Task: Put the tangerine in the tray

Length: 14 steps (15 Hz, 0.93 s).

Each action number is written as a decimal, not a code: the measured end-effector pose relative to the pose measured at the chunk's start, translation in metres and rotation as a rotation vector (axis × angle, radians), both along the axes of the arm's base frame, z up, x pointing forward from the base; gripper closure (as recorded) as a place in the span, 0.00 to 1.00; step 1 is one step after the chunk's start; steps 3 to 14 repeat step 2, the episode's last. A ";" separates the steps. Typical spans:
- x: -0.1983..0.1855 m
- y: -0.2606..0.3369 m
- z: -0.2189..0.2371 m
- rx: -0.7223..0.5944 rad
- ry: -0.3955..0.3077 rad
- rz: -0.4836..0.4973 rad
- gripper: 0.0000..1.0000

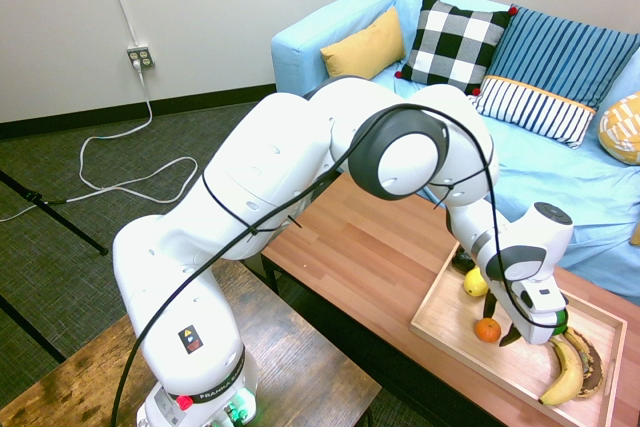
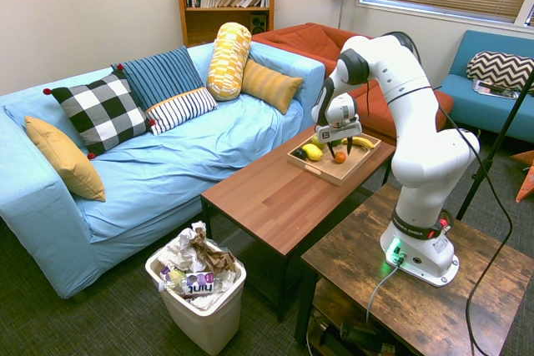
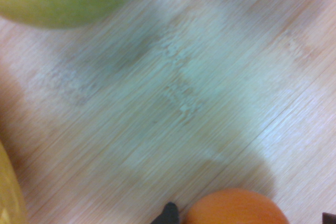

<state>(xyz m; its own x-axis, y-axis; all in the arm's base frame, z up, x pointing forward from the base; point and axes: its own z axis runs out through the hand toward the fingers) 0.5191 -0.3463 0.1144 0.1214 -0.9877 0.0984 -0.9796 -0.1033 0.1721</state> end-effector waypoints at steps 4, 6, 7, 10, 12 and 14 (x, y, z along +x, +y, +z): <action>0.004 -0.005 0.023 -0.009 -0.033 0.005 0.00; 0.004 -0.005 0.023 -0.009 -0.033 0.005 0.00; 0.004 -0.005 0.023 -0.009 -0.033 0.005 0.00; 0.004 -0.005 0.023 -0.009 -0.033 0.005 0.00; 0.004 -0.005 0.023 -0.009 -0.033 0.005 0.00; 0.004 -0.005 0.023 -0.009 -0.033 0.005 0.00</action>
